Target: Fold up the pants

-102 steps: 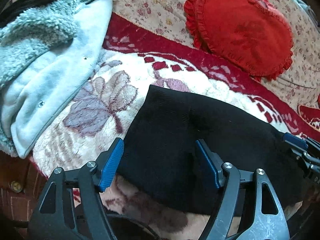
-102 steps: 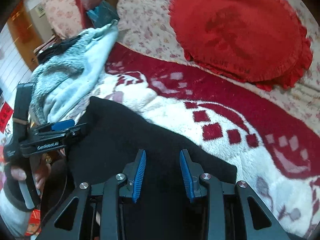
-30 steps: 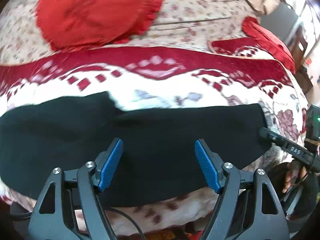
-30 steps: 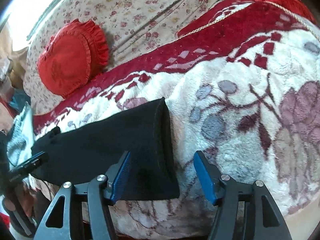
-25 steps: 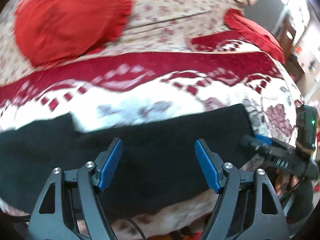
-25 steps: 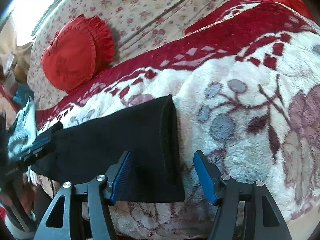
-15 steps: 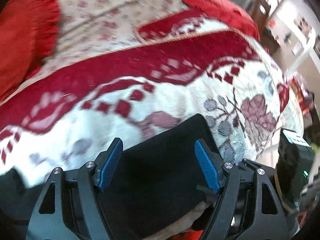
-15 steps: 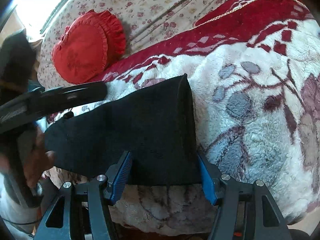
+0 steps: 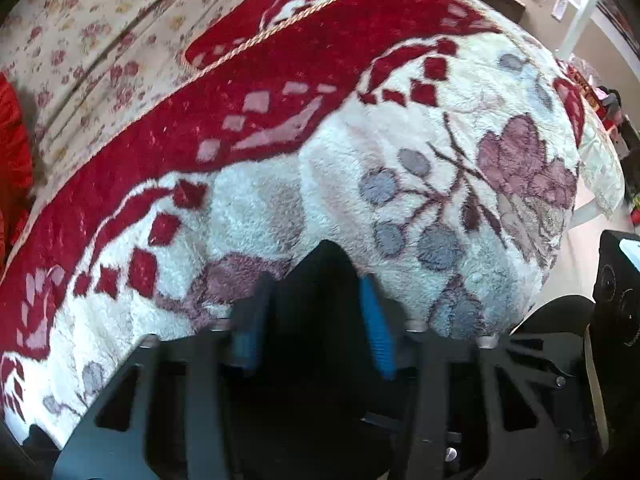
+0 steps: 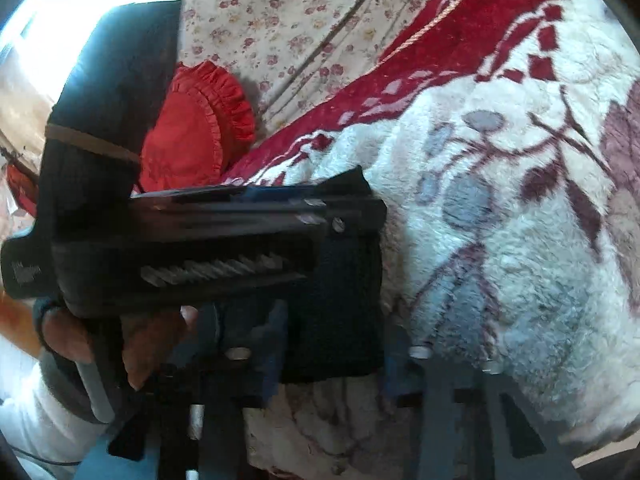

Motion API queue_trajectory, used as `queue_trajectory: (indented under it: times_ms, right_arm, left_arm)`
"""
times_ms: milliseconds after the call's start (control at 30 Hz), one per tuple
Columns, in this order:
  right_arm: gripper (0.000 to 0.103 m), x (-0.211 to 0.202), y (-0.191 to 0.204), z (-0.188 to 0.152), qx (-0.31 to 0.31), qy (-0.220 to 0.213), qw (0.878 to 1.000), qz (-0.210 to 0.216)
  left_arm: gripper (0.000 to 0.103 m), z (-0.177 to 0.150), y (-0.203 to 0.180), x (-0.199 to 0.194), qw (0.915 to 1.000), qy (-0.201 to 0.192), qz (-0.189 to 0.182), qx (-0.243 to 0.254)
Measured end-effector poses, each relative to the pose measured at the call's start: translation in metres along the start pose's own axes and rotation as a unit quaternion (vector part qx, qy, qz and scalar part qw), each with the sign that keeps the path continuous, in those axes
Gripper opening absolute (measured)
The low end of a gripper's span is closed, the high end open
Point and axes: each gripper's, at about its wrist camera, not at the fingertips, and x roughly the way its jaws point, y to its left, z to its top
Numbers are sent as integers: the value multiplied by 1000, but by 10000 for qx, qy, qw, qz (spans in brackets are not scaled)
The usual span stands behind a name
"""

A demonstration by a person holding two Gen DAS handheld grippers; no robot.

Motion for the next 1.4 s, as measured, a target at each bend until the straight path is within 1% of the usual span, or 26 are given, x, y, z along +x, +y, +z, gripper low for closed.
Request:
queue_trajectory:
  times_ms: [33,100,200,233,333,400,433,500,600,633,733,767,800,833,867,900,933,967,1000,1033,1100,1133,1167,1233,1333,1400]
  right_arm:
    - [21,0,3,0,-45,-9,10000,0]
    - [18,-5,10,2,-128,-67,9999,52]
    - [17,-20,33,12,-346,-249,9988,227]
    - [17,-24,42,15,-460,-302,9981,280]
    - [16,-33,79,26,-869,-404,9940,518]
    - [16,-33,106,30,-1163,-420,9900,678]
    - [16,-31,118,31,-1283,-402,9881,751]
    - [16,-18,145,29,-1534,-271,9834,927]
    - [16,12,175,20,-1880,49,9761,1090]
    - [16,27,184,14,-1966,234,9731,1176]
    - [16,78,198,-3,-2145,840,9641,1320]
    - [16,95,201,-9,-2149,1032,9626,1291]
    - [20,110,204,-15,-2136,1261,9611,1219]
    - [26,116,207,-20,-2129,1437,9592,1181]
    - [29,112,212,-22,-2155,1494,9561,1310]
    - [37,101,215,-21,-2192,1447,9524,1547]
    - [42,93,216,-16,-2197,1367,9514,1672]
    - [42,80,214,-11,-2183,1221,9528,1722]
    - [42,67,208,-2,-2132,1031,9573,1658]
    - [42,55,200,8,-2047,820,9638,1501]
    - [42,41,183,20,-1952,489,9733,1106]
    - [42,39,173,26,-1879,411,9774,877]
    - [42,42,168,31,-1796,423,9802,714]
    - [38,52,157,37,-1761,481,9818,530]
    - [35,70,160,35,-1934,634,9789,196]
    - [35,80,159,33,-2028,782,9761,84]
  left_arm:
    - [23,-1,2,-4,10000,-37,-70,-57]
    - [13,-2,8,-15,9997,-132,-85,-165]
    - [13,-5,22,-47,9986,-423,-172,-259]
    - [13,-7,29,-62,9977,-575,-162,-320]
    - [13,-17,46,-104,9943,-971,-99,-430]
    - [13,-27,61,-126,9919,-1143,-30,-560]
    - [13,-38,73,-140,9901,-1234,44,-672]
    - [13,-51,93,-153,9876,-1317,166,-837]
    - [13,-89,132,-168,9816,-1273,429,-1355]
    - [13,-105,147,-171,9784,-1220,499,-1594]
    - [15,-146,184,-176,9650,-1125,748,-2249]
    - [18,-162,195,-177,9586,-1092,759,-2516]
    - [25,-175,205,-178,9524,-1077,738,-2755]
    - [27,-187,211,-180,9475,-1074,740,-2919]
    - [27,-195,213,-181,9447,-1072,779,-3001]
    - [27,-201,212,-183,9440,-1069,839,-3008]
    - [28,-206,210,-184,9441,-1064,899,-2987]
    - [30,-210,207,-185,9441,-1062,965,-2967]
    - [33,-212,203,-185,9442,-1073,1002,-2947]
    - [35,-215,199,-185,9447,-1087,1000,-2929]
    - [35,-216,191,-184,9452,-1090,990,-2913]
    - [35,-214,185,-184,9454,-1134,977,-2896]
    - [35,-213,180,-185,9459,-1161,951,-2877]
    - [38,-207,170,-182,9467,-1189,1035,-2809]
    - [38,-198,159,-170,9467,-1034,1434,-2693]
    - [38,-197,160,-158,9458,-897,1450,-2766]
